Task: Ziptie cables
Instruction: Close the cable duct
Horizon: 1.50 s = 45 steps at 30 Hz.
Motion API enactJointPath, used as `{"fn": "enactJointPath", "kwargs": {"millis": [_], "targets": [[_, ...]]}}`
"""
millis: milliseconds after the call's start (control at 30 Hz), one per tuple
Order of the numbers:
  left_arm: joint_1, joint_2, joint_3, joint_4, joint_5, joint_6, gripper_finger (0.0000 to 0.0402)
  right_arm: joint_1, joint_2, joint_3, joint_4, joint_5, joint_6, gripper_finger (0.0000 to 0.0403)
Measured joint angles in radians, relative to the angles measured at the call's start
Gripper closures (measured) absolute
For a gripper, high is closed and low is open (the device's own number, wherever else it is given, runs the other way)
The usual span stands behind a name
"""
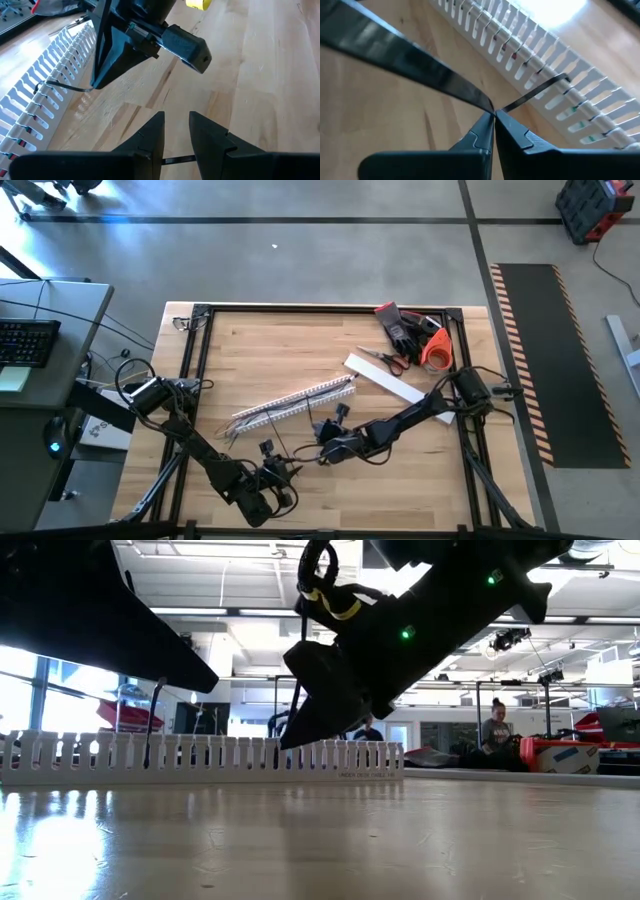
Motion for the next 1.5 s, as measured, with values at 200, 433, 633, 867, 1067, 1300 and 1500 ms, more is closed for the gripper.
{"fn": "enactJointPath", "kwargs": {"millis": [200, 433, 633, 867, 1067, 1300, 1500], "targets": [[0.003, 0.000, 0.000, 0.000, -0.007, 0.016, 0.0330, -0.014, 0.000, 0.000, -0.003, -0.076, 0.010, 0.0403], [0.057, 0.000, 0.000, -0.008, -0.082, 0.110, 0.0330, -0.014, 0.000, 0.000, -0.003, -0.131, -0.010, 0.0403], [0.159, -0.003, 0.000, -0.061, -0.014, 0.166, 0.0330, -0.014, 0.000, 0.000, -0.004, -0.156, -0.018, 0.0403], [0.226, -0.093, -0.001, -0.252, -0.013, 0.105, 0.0335, -0.014, -0.001, 0.000, -0.032, -0.157, -0.018, 0.0403], [0.306, -0.152, -0.001, -0.296, 0.059, 0.187, 0.0389, -0.014, -0.001, 0.000, -0.024, -0.161, -0.030, 0.0403], [0.442, -0.151, -0.027, -0.207, 0.222, 0.378, 0.0401, -0.014, -0.001, 0.000, -0.018, -0.163, -0.036, 0.0403], [0.537, -0.151, -0.084, -0.054, 0.381, 0.497, 0.0401, -0.013, 0.000, 0.000, -0.021, -0.164, -0.036, 0.0403]]}}
